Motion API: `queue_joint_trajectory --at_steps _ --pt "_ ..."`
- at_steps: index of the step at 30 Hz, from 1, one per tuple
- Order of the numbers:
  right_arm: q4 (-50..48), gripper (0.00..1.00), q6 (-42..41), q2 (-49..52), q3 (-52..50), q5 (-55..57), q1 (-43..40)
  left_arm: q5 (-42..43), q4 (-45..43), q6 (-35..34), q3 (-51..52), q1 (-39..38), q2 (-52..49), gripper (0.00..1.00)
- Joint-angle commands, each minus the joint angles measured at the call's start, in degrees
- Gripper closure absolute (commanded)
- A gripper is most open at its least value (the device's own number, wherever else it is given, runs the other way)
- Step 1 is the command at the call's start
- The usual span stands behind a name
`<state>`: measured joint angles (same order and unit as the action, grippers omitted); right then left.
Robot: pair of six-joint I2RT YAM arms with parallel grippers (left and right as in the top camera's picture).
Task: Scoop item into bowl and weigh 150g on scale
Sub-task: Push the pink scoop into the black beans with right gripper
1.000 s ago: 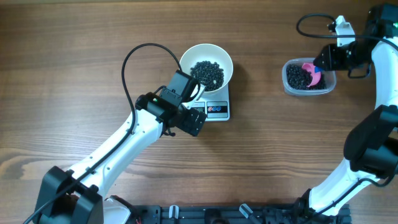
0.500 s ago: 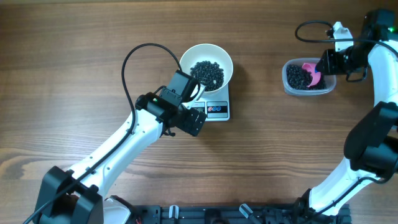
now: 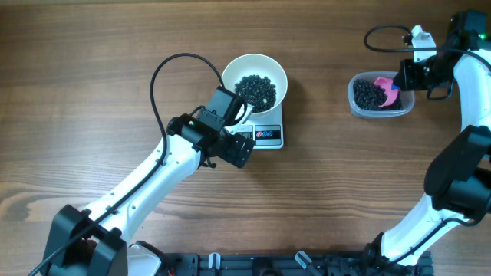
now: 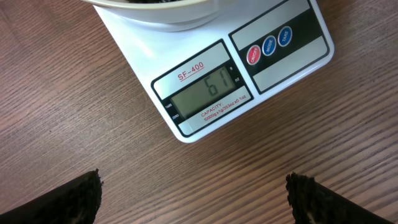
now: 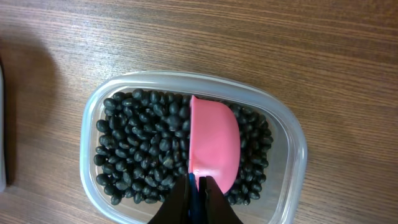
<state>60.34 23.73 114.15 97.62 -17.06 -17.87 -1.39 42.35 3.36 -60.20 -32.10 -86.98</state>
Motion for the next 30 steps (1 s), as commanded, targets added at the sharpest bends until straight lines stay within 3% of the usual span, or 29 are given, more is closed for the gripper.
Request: queue_joint_trajectory --at_steps 1,12,22,30 --pt "-0.15 0.96 0.04 0.61 -0.35 0.55 0.02 0.68 -0.15 0.68 0.33 0.04 0.94 0.00" --pt "-0.15 0.96 -2.80 0.61 -0.33 0.94 -1.68 0.68 -0.15 0.68 0.33 0.07 0.94 0.00" --pt "8.76 0.96 -3.65 0.61 -0.35 -10.56 -2.45 0.68 -0.15 0.68 0.33 0.04 0.94 0.00" --pt "-4.83 0.96 -12.79 0.76 -0.63 -8.68 -2.47 0.68 -0.15 0.68 0.33 0.07 0.94 0.00"
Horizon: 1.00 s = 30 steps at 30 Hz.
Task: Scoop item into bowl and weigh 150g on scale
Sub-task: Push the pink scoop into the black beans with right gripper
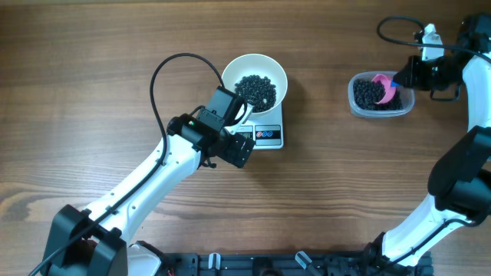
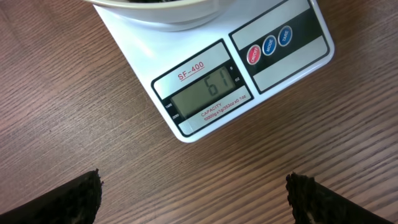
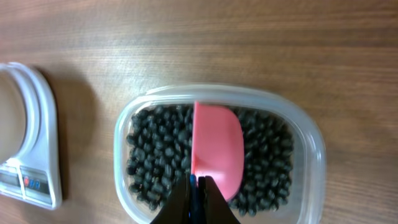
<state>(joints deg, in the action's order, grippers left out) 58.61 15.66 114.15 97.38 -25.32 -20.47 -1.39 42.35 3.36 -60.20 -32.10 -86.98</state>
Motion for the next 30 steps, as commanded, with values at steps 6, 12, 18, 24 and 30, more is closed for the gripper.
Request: queue_joint_trajectory --at_steps 6,12,18,24,30 --pt "10.91 0.96 -1.97 0.79 -0.39 -0.44 0.24 0.68 -0.15 0.68 0.33 0.07 0.94 0.00" --pt "3.21 0.96 -3.21 0.79 -0.39 -0.42 0.24 0.68 -0.15 0.68 0.33 0.07 0.94 0.00" --pt "5.22 0.96 -5.16 0.79 -0.94 -0.42 0.37 0.68 -0.15 0.68 0.33 0.07 0.94 0.00" --pt "1.33 0.96 -3.85 0.79 -8.83 -0.44 0.35 0.68 -0.15 0.68 0.33 0.07 0.94 0.00" --pt "-9.79 0.96 -10.69 0.79 -9.88 -3.96 0.24 0.68 -0.15 0.68 0.33 0.07 0.94 0.00"
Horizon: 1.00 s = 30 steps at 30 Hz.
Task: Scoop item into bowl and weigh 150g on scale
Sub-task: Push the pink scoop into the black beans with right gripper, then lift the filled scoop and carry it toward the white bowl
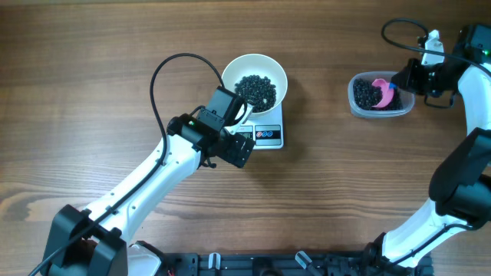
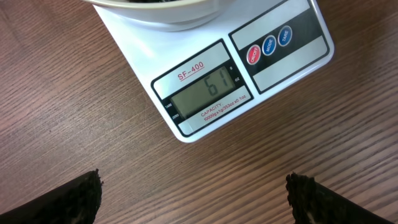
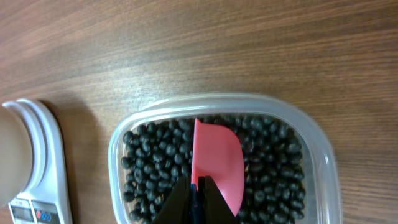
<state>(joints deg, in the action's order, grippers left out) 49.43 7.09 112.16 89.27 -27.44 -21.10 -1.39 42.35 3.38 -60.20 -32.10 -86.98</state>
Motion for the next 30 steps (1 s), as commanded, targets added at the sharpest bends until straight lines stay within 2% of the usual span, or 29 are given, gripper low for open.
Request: queue_joint_trajectory --at_steps 1,5,11,15,20,24,30 --pt "0.72 0.96 -1.86 2.78 -1.77 -3.78 0.87 0.68 -0.15 0.66 0.33 0.07 0.94 0.00" --pt "10.03 0.96 6.45 2.78 -1.77 -6.29 0.87 0.68 -0.15 0.66 0.33 0.07 0.94 0.00" --pt "0.39 0.96 0.33 2.78 -1.77 -6.08 0.87 0.68 -0.15 0.66 0.33 0.07 0.94 0.00" --pt "0.94 0.96 3.21 2.78 -1.77 -9.05 -0.17 0.68 -0.13 0.66 0.33 0.07 0.94 0.00" --pt "1.27 0.96 4.90 2.78 -1.77 -27.58 -8.20 0.68 -0.15 0.66 0.33 0.07 0.94 0.00" --pt "5.25 0.96 7.72 2.78 -1.77 -28.13 -13.35 0.68 -0.15 0.66 0.33 0.07 0.94 0.00" --pt "6.97 0.96 7.93 2.78 -1.77 -30.60 -15.63 0.68 -0.15 0.66 0.33 0.07 0.94 0.00"
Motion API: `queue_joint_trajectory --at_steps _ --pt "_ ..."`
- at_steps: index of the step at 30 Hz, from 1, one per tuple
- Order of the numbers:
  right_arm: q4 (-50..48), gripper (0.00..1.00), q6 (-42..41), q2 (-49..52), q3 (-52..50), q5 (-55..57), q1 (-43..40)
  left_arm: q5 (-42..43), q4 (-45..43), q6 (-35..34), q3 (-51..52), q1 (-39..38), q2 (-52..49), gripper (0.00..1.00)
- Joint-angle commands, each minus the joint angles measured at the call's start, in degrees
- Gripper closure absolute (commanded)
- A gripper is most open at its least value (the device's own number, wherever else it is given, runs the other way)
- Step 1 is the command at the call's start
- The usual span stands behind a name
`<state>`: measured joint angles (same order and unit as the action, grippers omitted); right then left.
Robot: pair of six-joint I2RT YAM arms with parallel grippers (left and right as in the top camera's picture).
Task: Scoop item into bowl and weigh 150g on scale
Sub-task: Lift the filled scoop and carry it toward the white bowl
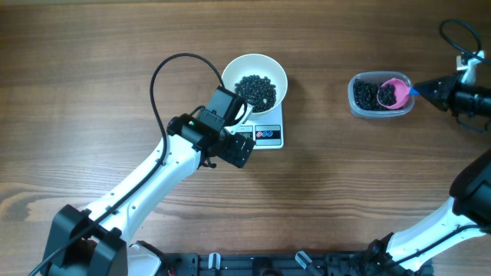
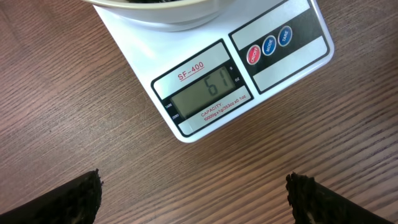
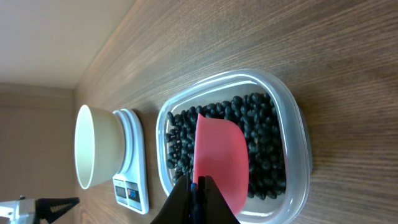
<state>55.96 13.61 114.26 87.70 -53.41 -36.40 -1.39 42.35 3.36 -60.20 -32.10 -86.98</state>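
A white bowl (image 1: 255, 80) part filled with black beans sits on a white scale (image 1: 265, 136), whose display (image 2: 208, 87) reads 61. At the right is a clear tub (image 1: 376, 96) of black beans. A pink scoop (image 1: 393, 93) sits over the tub's right half, mouth up, with beans in it. My right gripper (image 1: 420, 90) is shut on its blue handle. In the right wrist view the scoop's (image 3: 219, 155) pink underside covers part of the tub (image 3: 292, 143). My left gripper (image 2: 194, 199) hangs open just in front of the scale, holding nothing.
The left arm's black cable loops over the table to the left of the bowl (image 3: 93, 146). Bare wooden table lies between the scale (image 3: 132, 186) and the tub. The tub is near the table's right edge.
My right arm has drawn back to the right and its wrist has turned. The scoop, then on edge in the beans, now faces up with beans in it. The scale still reads 61.
The scoop first stood on edge among the beans at the tub's right side, my right gripper shut on it. Over the following moments the right arm sat further right each time. Now the scoop is upturned and loaded. The left arm and the 61 reading never changed.
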Motion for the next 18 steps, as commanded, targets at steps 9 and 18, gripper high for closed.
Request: queue_joint_trajectory --at_steps 9,18 --pt "0.02 0.96 1.38 0.68 -0.20 -20.06 -0.15 0.68 -0.15 0.68 0.33 0.07 0.94 0.00" --pt "-2.84 0.96 -6.19 0.68 -0.20 -23.65 7.96 0.68 -0.15 0.68 0.33 0.07 0.94 0.00"
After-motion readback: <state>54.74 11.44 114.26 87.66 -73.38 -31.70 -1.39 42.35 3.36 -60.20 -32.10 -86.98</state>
